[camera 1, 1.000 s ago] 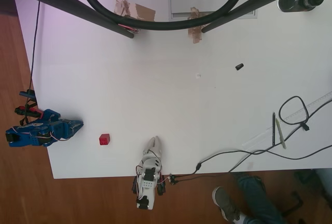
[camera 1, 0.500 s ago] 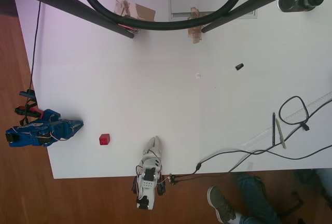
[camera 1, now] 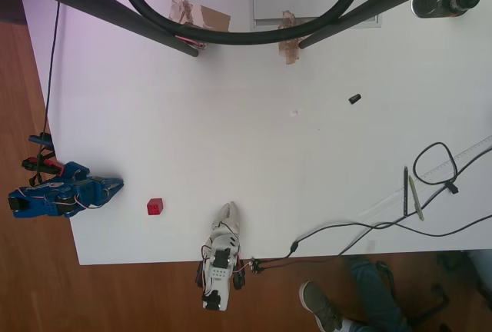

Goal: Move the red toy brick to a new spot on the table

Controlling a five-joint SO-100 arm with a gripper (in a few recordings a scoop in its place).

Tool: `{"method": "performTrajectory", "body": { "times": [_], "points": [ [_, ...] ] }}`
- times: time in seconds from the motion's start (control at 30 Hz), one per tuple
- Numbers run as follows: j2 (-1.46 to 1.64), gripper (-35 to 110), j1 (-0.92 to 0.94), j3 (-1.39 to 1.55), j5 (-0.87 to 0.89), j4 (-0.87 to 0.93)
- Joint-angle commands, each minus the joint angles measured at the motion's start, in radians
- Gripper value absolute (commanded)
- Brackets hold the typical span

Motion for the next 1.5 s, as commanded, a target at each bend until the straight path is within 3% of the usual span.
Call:
{"method": "performTrajectory", "body": {
  "times": [0.0, 0.33, 0.53, 0.87, 1.1, 1.47],
  "points": [
    [0.035, 0, -0.006, 0.032, 0.005, -0.009],
    [0.002, 0, 0.005, 0.031, 0.003, -0.066],
    [-0.334, 0, 0.087, -0.163, -0.064, -0.337],
    [-0.813, 1, 0.091, -0.629, -0.13, -0.485],
    [-1.108, 10, 0.175, -0.913, -0.212, -0.595],
    [-1.224, 29, 0.347, -0.827, -0.506, -0.93]
  ]
}}
